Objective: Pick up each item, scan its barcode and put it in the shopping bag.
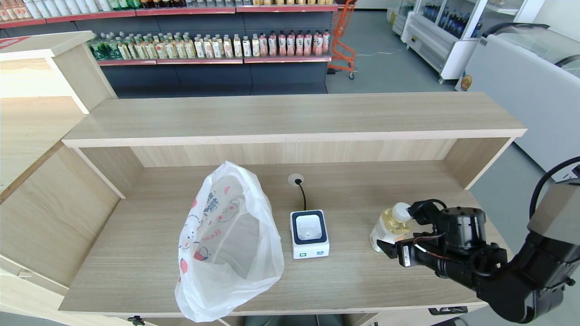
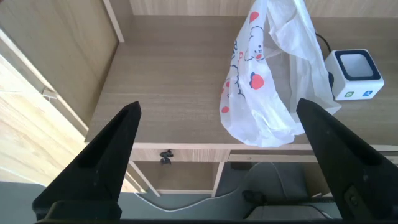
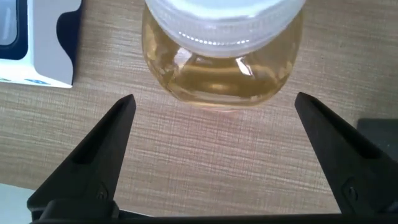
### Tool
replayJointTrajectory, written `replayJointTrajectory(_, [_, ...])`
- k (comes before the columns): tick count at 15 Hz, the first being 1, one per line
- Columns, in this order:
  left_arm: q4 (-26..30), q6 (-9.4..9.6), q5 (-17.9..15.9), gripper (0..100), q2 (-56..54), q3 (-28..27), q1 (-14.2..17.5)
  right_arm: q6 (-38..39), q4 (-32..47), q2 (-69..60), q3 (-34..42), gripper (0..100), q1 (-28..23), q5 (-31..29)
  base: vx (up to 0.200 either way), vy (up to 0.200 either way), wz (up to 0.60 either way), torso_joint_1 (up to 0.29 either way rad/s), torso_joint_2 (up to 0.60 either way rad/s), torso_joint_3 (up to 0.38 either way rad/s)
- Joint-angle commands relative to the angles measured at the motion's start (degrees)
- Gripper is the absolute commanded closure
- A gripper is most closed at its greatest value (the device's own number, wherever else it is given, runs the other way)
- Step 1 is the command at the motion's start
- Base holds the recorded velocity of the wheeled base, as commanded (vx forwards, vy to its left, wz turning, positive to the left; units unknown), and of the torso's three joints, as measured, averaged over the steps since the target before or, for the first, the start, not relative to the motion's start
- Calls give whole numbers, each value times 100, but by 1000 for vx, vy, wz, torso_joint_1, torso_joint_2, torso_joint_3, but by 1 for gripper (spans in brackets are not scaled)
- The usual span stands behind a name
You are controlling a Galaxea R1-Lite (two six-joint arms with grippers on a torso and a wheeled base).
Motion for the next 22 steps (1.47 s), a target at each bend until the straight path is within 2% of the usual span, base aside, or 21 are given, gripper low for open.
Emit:
replayJointTrajectory(1, [0,-1,4,0,-2,0,0,-22,-239,304,-6,0,109,-6,0,0,0,0,0,0])
replayJointTrajectory(4, [0,-1,4,0,-2,0,0,-65,-810,638,-94,0,215,-33,0,0,0,0,0,0])
replayJointTrajectory(9, [0,-1,4,0,-2,0,0,-338,-1337,1043,-384,0,215,-147,0,0,0,0,0,0])
replayJointTrajectory(22, [0,-1,4,0,-2,0,0,-329,-1408,1429,-1342,0,215,-121,0,0,0,0,0,0])
